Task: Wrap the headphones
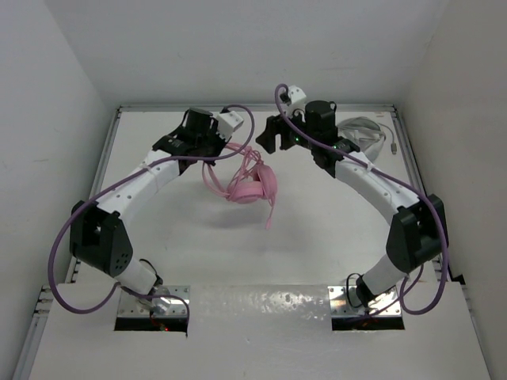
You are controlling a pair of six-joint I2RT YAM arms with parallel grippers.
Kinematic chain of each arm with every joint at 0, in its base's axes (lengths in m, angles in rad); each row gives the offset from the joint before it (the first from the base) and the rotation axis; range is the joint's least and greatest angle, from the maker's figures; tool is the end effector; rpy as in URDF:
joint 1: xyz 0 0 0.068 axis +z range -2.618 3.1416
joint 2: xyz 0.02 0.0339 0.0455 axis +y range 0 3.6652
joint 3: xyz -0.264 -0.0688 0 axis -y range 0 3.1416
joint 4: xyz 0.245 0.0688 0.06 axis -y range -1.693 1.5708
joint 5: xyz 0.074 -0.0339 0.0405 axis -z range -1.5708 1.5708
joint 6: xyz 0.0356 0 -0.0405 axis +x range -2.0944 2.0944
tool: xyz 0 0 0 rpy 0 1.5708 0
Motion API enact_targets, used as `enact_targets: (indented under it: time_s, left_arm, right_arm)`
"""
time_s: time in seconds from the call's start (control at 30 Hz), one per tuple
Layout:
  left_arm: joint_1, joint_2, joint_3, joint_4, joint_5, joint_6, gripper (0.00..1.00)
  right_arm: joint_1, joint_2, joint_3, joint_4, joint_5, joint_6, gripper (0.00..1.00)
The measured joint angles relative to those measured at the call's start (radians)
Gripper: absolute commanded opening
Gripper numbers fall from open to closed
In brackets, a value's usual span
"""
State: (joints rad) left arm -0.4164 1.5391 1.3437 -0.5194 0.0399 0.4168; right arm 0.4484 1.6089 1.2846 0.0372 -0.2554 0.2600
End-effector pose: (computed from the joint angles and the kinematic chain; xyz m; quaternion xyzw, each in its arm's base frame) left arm 0.3162 -0.1414 0.3168 0.3757 0.8285 -0.0181 0.4150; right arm 0.3434 0.1752 0.3254 -0.1506 0.7838 0.3016 0.5216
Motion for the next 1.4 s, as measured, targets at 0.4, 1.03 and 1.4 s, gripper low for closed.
enact_targets:
  time_s: [0.4,1.03,1.4]
  left_arm:
    - [0.0,0.0,-0.018,0.063,-0.005,-0.045,0.0]
    - [0.002,-0.01,-0.055,0.09,-0.013,-0.087,0.05]
    - [-0.004,-0.01,-0.062,0.106,0.175,-0.113,0.84]
  right_arm:
    - [0.053,-0.026,-0.077,-0.131,-0.074,-0.111,0.76]
    - [0.139,0.155,0.031,-0.25,0.208,-0.094,0.0]
    - [0.138,-0.065,-0.199,-0.23,0.317,-0.077,0.0]
